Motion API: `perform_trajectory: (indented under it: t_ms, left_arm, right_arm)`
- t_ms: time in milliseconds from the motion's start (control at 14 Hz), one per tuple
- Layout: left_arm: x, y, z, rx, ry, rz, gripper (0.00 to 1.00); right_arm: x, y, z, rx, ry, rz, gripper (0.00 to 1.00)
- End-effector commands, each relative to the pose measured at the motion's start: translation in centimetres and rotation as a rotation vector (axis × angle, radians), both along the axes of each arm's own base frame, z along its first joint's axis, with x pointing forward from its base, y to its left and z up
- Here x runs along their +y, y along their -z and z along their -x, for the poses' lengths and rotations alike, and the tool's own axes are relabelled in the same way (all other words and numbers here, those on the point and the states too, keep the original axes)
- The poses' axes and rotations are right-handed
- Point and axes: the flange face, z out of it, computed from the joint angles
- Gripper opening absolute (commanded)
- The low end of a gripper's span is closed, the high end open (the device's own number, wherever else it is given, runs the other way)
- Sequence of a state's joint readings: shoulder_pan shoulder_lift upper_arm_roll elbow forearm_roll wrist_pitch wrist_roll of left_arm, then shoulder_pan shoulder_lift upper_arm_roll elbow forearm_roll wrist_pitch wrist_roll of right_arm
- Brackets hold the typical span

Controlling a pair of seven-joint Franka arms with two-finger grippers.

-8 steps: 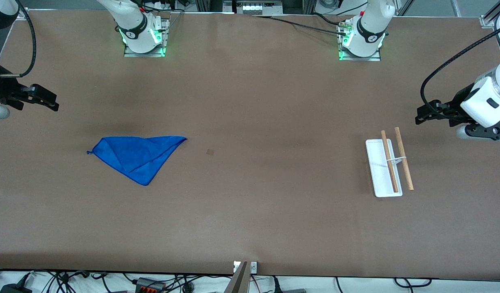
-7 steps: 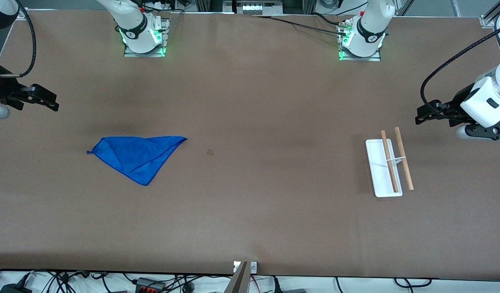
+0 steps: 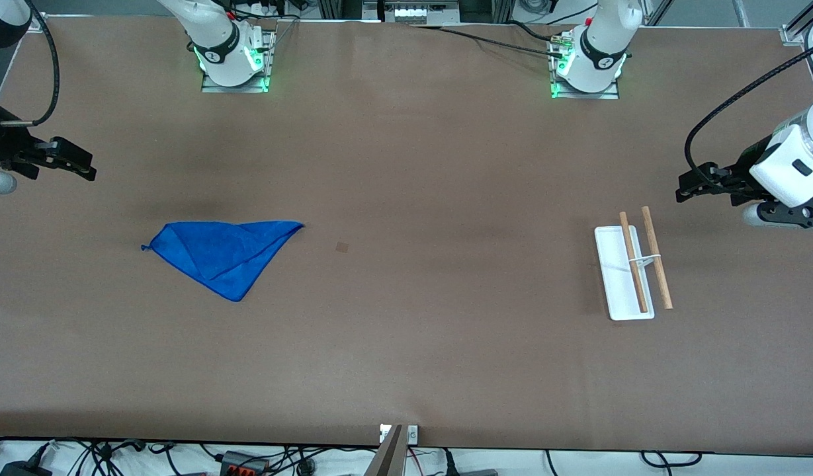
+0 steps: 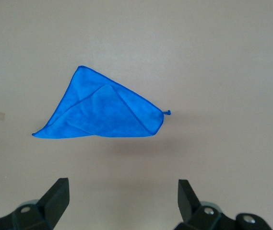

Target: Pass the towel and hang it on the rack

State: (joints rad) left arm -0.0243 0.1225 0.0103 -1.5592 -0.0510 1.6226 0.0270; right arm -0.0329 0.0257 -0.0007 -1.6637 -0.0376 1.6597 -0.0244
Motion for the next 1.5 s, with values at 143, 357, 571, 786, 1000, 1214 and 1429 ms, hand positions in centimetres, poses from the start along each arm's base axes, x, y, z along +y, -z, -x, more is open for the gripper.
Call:
perform_trajectory:
  t_ms: [143, 357, 571, 786, 1000, 1214, 1429]
  left_arm:
    - [0.3, -0.6, 0.5, -0.005, 0.005, 0.015, 1.0]
    - [0.3, -0.6, 0.5, -0.005, 0.007, 0.015, 1.0]
    - [0.4, -0.6, 0.5, -0.005, 0.005, 0.015, 1.0]
    - [0.6, -0.6, 0.5, -0.005, 0.002, 0.015, 1.0]
    - [0.6, -0.6, 0.5, -0.005, 0.002, 0.015, 1.0]
    - [0.6, -0.6, 0.5, -0.005, 0.002, 0.015, 1.0]
    - [0.6, -0.6, 0.5, -0.005, 0.002, 0.015, 1.0]
  right_arm:
    - [0.4, 6.7, -2.5, 0.12, 0.003, -0.002, 1.0]
    - [-0.7, 11.8, -3.9, 0.197, 0.01, -0.006, 1.0]
    - [-2.6, 18.2, -5.1, 0.279, 0.017, -0.003, 1.0]
    - [-3.6, 23.2, -6.0, 0.312, -0.05, -0.016, 1.0]
    - [-3.7, 28.3, -6.7, 0.334, -0.14, -0.037, 1.0]
    - [-5.6, 33.2, -6.8, 0.385, -0.207, -0.076, 1.0]
    - [-8.6, 36.3, -7.9, 0.393, -0.405, -0.143, 1.0]
